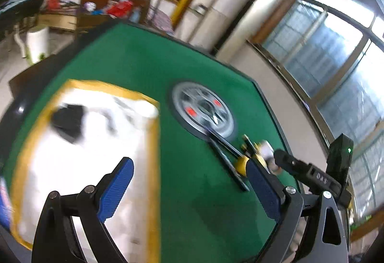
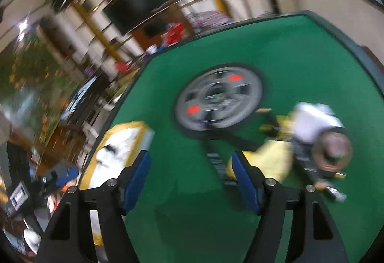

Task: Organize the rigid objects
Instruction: 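Move both tools back from the tray to the object pile, then grasp a black marker with the left tool while the right tool grasps the pale yellow tape roll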

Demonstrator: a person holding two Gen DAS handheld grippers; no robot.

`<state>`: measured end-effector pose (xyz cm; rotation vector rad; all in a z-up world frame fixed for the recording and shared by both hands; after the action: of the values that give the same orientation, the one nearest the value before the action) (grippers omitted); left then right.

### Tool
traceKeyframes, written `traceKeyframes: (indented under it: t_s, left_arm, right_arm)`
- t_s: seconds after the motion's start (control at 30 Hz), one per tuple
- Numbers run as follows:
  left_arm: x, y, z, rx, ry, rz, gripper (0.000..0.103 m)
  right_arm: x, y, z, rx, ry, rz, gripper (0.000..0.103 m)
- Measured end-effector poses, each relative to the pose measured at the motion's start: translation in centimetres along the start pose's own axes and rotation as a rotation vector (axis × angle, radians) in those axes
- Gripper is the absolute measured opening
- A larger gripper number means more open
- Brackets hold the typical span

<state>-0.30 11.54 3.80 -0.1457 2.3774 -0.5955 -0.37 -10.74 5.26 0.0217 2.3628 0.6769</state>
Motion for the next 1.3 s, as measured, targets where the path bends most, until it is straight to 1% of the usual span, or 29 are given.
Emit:
traceKeyframes:
  t_s: [0.03, 0.13, 0.2, 0.23, 0.3, 0.33, 0.37, 0.43, 0.47, 0.5, 0.53, 0.57, 0.6, 0.67, 0.73, 0.83, 0.87, 0.93, 1.0, 1.03, 1.07, 1.1, 1.13, 1.17, 1.2, 1.23, 1.27, 1.3]
  left_arm:
    - [0.7, -1.3, 0.8, 0.01, 0.017, 0.008, 0.096]
    - [2.3, -4.0, 2.6, 0.037, 0.052, 0.0, 0.096]
    - [3.6, -5.2, 3.9, 0.045, 0.09, 0.013, 0.096]
    - [4.5, -5.9, 4.7, 0.039, 0.123, 0.033, 0.096]
    - [5.3, -6.5, 5.4, 0.025, 0.142, 0.05, 0.096]
    - [5.5, -6.5, 5.6, 0.011, 0.141, 0.054, 0.096]
    - [5.5, -6.3, 5.6, 0.0, 0.139, 0.05, 0.096]
    - [5.5, -6.1, 5.4, -0.008, 0.132, 0.037, 0.096]
    - [5.4, -5.8, 5.3, -0.013, 0.127, 0.03, 0.096]
    - [5.2, -5.4, 5.1, -0.02, 0.122, 0.024, 0.096]
    - [5.2, -5.2, 5.1, -0.025, 0.119, 0.022, 0.096]
    - [5.0, -4.9, 5.1, -0.035, 0.113, 0.022, 0.096]
    - [4.9, -4.8, 5.2, -0.044, 0.112, 0.024, 0.096]
    - [4.7, -5.0, 6.1, -0.054, 0.118, 0.035, 0.096]
    - [4.7, -5.2, 7.5, -0.079, 0.132, 0.058, 0.096]
    - [4.9, -5.5, 10.5, -0.102, 0.183, 0.058, 0.096]
    - [5.1, -5.7, 11.8, -0.114, 0.205, 0.063, 0.096]
    - [5.4, -6.3, 13.7, -0.152, 0.222, 0.105, 0.096]
    - [5.8, -7.3, 15.6, -0.193, 0.22, 0.181, 0.096]
    - [6.0, -7.8, 16.3, -0.207, 0.22, 0.218, 0.094]
    - [6.4, -8.4, 17.1, -0.214, 0.223, 0.263, 0.085]
    - [6.3, -8.6, 17.1, -0.238, 0.205, 0.297, 0.077]
    - [6.4, -8.9, 17.0, -0.247, 0.193, 0.331, 0.042]
    - [6.6, -9.2, 16.7, -0.23, 0.196, 0.358, 0.024]
    - [6.8, -9.0, 16.4, -0.213, 0.212, 0.353, 0.022]
    - [7.0, -8.6, 15.9, -0.216, 0.216, 0.351, 0.019]
    - [7.1, -8.0, 15.3, -0.234, 0.214, 0.36, 0.016]
    - [7.1, -7.5, 14.8, -0.246, 0.21, 0.364, 0.015]
  right_arm:
    - [0.0, -1.5, -0.7, 0.012, -0.008, 0.019, 0.072]
    - [0.1, -4.1, -1.2, 0.017, 0.002, 0.059, 0.072]
    - [0.2, -5.0, -0.9, 0.018, 0.014, 0.066, 0.072]
    - [0.5, -5.6, -0.6, 0.018, 0.027, 0.058, 0.072]
    - [1.0, -5.1, 0.4, 0.012, 0.053, 0.034, 0.072]
    - [0.9, -5.2, 1.0, 0.026, 0.057, 0.024, 0.072]
    - [0.8, -5.5, 1.5, 0.059, 0.055, 0.018, 0.072]
    - [0.7, -6.5, 3.0, 0.148, 0.061, 0.009, 0.072]
    - [1.0, -7.2, 3.8, 0.159, 0.079, 0.014, 0.072]
    - [1.2, -7.2, 4.2, 0.135, 0.087, 0.018, 0.058]
    - [1.9, -7.3, 4.7, 0.104, 0.12, 0.033, 0.051]
    - [2.9, -7.3, 5.2, 0.064, 0.158, 0.05, 0.039]
    - [3.6, -7.1, 5.4, 0.031, 0.184, 0.057, 0.032]
    - [5.4, -6.8, 5.5, -0.022, 0.24, 0.062, 0.026]
    - [7.2, -6.7, 5.0, -0.055, 0.276, 0.048, 0.026]
    - [9.0, -7.1, 3.8, -0.093, 0.307, 0.036, 0.026]
    - [9.1, -7.4, 3.4, -0.088, 0.304, 0.036, 0.026]
    - [9.3, -8.4, 2.7, -0.051, 0.282, 0.02, 0.028]
    - [9.2, -8.9, 2.1, -0.036, 0.267, 0.018, 0.029]
    - [9.1, -9.1, 1.9, -0.038, 0.262, 0.023, 0.029]
    - [9.1, -9.3, 1.9, -0.044, 0.257, 0.03, 0.029]
    - [8.9, -9.2, 1.7, -0.048, 0.252, 0.033, 0.029]
    - [8.8, -9.2, 1.5, -0.048, 0.248, 0.035, 0.029]
    - [8.7, -9.2, 1.5, -0.047, 0.245, 0.034, 0.029]
    - [8.6, -9.2, 1.4, -0.043, 0.243, 0.029, 0.029]
    - [8.5, -8.9, 1.4, -0.038, 0.243, 0.022, 0.03]
    - [8.5, -8.8, 1.5, -0.033, 0.243, 0.013, 0.032]
    - [8.4, -8.6, 1.4, -0.029, 0.24, 0.005, 0.035]
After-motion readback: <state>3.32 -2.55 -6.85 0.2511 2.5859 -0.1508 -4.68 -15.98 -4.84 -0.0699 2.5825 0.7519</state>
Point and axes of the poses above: each gripper's, at about its wrist camera, not at the fingertips, and z roughly the way its jaws point, y to its left, x to its underside, the point moved 10 cm from there along z, roughly the way its jaws point, and after that the axes turned 3 degrees about -x, right-handed, at the moved point
